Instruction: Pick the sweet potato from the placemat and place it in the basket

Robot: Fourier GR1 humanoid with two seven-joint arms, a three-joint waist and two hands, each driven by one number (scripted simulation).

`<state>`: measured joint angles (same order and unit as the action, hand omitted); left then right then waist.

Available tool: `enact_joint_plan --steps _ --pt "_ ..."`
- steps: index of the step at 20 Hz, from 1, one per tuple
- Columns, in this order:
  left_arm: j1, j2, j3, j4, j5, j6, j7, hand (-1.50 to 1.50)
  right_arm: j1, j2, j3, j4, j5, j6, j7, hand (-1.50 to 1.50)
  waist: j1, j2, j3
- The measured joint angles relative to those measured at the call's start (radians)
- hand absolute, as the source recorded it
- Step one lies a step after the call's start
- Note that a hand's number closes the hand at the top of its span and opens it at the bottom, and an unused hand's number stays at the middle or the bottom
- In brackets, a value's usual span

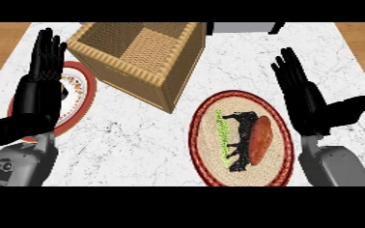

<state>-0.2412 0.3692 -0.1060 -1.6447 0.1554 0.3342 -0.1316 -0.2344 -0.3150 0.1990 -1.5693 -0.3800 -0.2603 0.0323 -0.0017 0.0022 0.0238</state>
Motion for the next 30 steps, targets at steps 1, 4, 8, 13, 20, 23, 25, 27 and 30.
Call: enact_joint_plan --steps 1,4,8,13,20,23,25,27,30 --pt "0.007 0.009 0.008 -0.002 0.005 -0.011 0.013 0.00 -0.001 -0.008 -0.021 0.003 -0.015 0.022 -0.010 1.50 0.001 0.000 -0.005" --pt "0.035 0.031 0.013 0.041 0.022 -0.038 0.073 0.00 -0.025 -0.046 -0.111 0.025 -0.095 0.133 -0.084 1.50 0.003 0.003 -0.013" --pt "0.076 0.050 0.006 0.126 0.057 -0.085 0.165 0.00 -0.078 -0.153 -0.132 0.015 -0.069 0.300 -0.195 -1.50 0.011 0.012 -0.019" --pt "0.078 0.067 0.007 0.188 0.103 -0.146 0.248 0.00 -0.073 -0.139 0.036 -0.025 0.212 0.278 -0.356 -1.50 0.014 0.007 -0.023" --pt "0.059 0.080 0.043 0.270 0.131 -0.210 0.277 0.00 -0.106 -0.034 0.184 -0.180 0.445 0.104 -0.087 -1.50 -0.002 -0.004 -0.025" --pt "0.061 0.084 0.046 0.267 0.131 -0.214 0.289 0.00 -0.166 -0.081 0.194 -0.244 0.471 0.144 0.139 -1.50 -0.005 -0.009 -0.027" --pt "0.063 0.086 0.046 0.266 0.130 -0.215 0.294 0.00 -0.208 -0.140 0.191 -0.263 0.497 0.188 0.270 -1.50 -0.009 -0.012 -0.028" --pt "0.058 0.091 0.052 0.274 0.130 -0.218 0.298 0.00 -0.251 -0.220 0.181 -0.267 0.537 0.239 0.379 -1.50 -0.016 -0.014 -0.030" --pt "0.057 0.097 0.058 0.275 0.132 -0.223 0.302 0.00 -0.325 -0.330 0.149 -0.265 0.564 0.331 0.545 -1.50 -0.016 -0.015 -0.030"
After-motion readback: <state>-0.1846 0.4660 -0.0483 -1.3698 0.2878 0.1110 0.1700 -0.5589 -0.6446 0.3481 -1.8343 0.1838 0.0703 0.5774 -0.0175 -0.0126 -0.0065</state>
